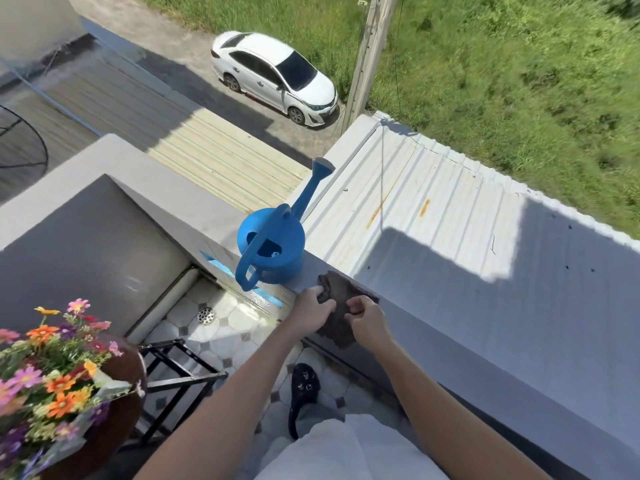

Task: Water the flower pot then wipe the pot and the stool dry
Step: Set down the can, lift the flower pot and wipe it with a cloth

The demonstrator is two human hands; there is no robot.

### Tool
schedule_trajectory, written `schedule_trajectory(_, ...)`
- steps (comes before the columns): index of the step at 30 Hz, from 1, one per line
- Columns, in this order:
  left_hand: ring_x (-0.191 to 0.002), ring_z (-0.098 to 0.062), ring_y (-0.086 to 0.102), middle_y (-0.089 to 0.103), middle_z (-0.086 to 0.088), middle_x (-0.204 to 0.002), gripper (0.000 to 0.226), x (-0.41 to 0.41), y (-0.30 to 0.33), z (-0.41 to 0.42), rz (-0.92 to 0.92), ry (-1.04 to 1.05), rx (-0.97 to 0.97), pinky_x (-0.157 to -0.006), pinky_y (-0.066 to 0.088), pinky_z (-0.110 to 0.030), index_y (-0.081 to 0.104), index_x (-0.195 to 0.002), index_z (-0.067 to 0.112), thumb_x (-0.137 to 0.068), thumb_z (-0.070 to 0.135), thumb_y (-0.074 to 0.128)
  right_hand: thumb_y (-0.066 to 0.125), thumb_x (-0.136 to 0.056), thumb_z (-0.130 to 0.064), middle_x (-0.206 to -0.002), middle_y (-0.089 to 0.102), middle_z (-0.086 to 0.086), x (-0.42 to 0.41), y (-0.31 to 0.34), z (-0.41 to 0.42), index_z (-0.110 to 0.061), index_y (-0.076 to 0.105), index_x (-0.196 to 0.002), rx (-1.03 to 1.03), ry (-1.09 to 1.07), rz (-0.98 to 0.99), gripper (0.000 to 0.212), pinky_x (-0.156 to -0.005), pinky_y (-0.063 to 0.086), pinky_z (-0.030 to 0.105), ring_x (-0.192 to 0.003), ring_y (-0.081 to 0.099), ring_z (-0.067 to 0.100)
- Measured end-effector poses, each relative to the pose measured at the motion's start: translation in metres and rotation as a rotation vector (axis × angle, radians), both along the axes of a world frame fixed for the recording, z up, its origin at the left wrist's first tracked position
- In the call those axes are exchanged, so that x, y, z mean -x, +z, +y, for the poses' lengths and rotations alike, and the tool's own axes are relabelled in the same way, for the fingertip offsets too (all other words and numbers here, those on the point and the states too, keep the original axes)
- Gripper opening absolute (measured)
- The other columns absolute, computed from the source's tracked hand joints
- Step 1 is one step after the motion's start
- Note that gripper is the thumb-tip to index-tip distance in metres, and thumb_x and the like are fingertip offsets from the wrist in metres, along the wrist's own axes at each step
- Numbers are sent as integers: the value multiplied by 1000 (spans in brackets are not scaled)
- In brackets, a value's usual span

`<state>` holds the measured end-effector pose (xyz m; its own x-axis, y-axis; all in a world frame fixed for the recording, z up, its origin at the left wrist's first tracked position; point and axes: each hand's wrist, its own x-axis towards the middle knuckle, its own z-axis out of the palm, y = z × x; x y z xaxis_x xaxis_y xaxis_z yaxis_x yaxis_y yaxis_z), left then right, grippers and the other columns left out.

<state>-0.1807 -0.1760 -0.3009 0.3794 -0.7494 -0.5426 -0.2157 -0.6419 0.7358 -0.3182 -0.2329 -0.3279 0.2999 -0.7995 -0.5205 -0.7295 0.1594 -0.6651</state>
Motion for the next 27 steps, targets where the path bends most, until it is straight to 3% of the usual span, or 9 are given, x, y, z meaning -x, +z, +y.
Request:
schedule_trajectory(4, -84, -20, 59, 62, -5, -88, 13, -11, 29, 26, 95, 42, 16, -74, 51, -35, 60, -91, 13, -84, 21, 52, 71, -89, -26, -92, 61, 1, -12, 11, 24, -19, 55, -111, -122, -99, -149, 28, -82, 59, 50, -83, 62, 19)
schedule_trajectory(9, -93, -26, 56, 62, -9, -92, 22, -38, 88, 81, 416, 210, 129, -81, 44, -36, 62, -97, 12, -76, 10, 54, 68, -80, -65, -124, 63, 3, -29, 33, 65, -17, 54, -129, -481, -139, -380, 70, -80, 60, 33, -104, 66, 15)
schedule_trajectory(11, -99, -32, 59, 64, -15, -103, 40, -49, 110, 110, 623, 321, 239, -88, 46, -44, 65, -106, 11, -67, 10, 55, 64, -82, -67, -132, 63, 12, -36, 40, 81, -16, 56, -134, -659, -83, -581, 73, -94, 56, 41, -115, 66, 22)
schedule_trajectory(13, -95, -31, 64, 66, -16, -105, 50, -59, 131, 142, 781, 415, 332, -80, 55, -41, 64, -113, 10, -65, 6, 52, 58, -84, -68, -139, 58, 14, -45, 52, 99, -17, 55, -138, -787, -23, -753, 74, -110, 42, 52, -130, 54, 30)
schedule_trajectory(16, -72, -23, 68, 70, -11, -86, 35, -69, 156, 190, 882, 522, 428, -58, 55, -27, 65, -98, 6, -71, 0, 43, 62, -82, -65, -146, 51, 15, -62, 75, 129, -15, 51, -142, -961, 75, -892, 79, -113, 38, 52, -135, 48, 32)
schedule_trajectory(18, -57, -22, 64, 65, -11, -71, 20, -69, 166, 221, 767, 635, 375, -49, 51, -24, 63, -79, 7, -74, 5, 44, 68, -86, -50, -144, 53, 18, -73, 87, 149, -9, 50, -142, -996, 112, -912, 71, -109, 42, 51, -130, 52, 34)
schedule_trajectory(21, -62, -23, 57, 55, -4, -69, 10, -70, 165, 261, 217, 654, 225, -57, 44, -29, 62, -67, 19, -69, 11, 56, 69, -91, -19, -125, 68, 19, -94, 103, 182, -1, 56, -132, -819, 107, -776, 47, -104, 47, 52, -117, 64, 36)
schedule_trajectory(25, -101, -18, 60, 63, 10, -102, 36, -58, 157, 302, -379, 360, 99, -77, 43, -19, 56, -118, 21, -83, 15, 61, 67, -92, -14, -104, 75, 18, -119, 115, 224, -6, 68, -108, -549, 196, -584, 18, -85, 57, 58, -89, 72, 34)
schedule_trajectory(27, -97, -8, 57, 60, 10, -106, 50, -48, 154, 315, -436, 317, 89, -81, 40, -17, 49, -134, 20, -86, 21, 63, 60, -97, -30, -95, 76, 11, -127, 122, 242, -9, 70, -103, -566, 261, -600, 24, -66, 60, 41, -77, 70, 23)
